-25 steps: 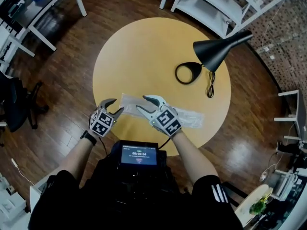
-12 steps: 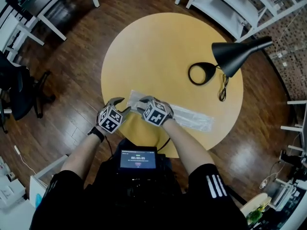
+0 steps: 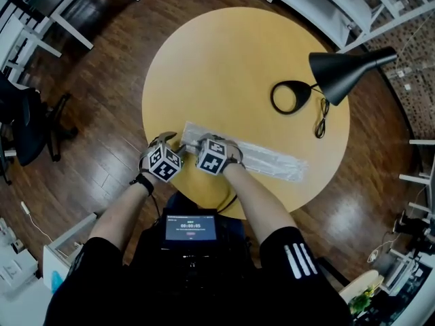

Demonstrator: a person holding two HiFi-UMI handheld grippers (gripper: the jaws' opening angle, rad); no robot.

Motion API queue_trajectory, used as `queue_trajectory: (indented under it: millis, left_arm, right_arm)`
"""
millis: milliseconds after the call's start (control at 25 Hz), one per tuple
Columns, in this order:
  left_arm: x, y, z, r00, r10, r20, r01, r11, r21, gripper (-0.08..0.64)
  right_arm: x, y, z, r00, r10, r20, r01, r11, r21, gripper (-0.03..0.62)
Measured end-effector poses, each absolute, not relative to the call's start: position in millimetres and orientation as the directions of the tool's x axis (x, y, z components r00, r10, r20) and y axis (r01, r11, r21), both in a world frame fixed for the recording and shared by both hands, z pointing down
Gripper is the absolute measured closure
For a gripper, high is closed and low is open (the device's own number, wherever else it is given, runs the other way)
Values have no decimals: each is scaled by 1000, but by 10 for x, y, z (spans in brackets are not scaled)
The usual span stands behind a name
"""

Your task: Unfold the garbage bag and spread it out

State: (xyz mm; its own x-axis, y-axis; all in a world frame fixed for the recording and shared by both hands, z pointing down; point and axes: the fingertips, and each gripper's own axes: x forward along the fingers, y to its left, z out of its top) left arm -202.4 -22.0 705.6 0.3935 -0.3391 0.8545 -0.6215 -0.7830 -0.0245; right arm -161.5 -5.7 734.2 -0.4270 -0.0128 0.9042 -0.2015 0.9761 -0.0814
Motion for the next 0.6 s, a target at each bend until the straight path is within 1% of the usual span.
queue_trajectory:
  millis: [80,160,280,440,600]
  left_arm:
    - [-2037,-227,7104,371,-340,864,-622,-782,-40,345]
    - [-2040,-226,7139,348,-343,872,-617,-785,-63,345]
    - [-2093,-256,7222,301,-348,888,-611,-785,-101,345]
    - [-2138,-302,7302,259,-354,898,-613,-779,-130,344]
    - [-2103,-337,7303,240,-370,897,-558,-809,-185,344]
  right_arm:
    - [-1632,-61,7342,-422,-23,906,-195,979,-66,544]
    - [-1620,-58,7338,-421,-28,907,-201,977,-63,560]
    - [-1614,-76,7315,-443,-31,896,-236,968,-84,560]
    - [-1613,-56,7308,-462,-25,886,-248,963,-102,560]
    - [-1581,-83,7318,-463,-32,886,-264,959,-104,562]
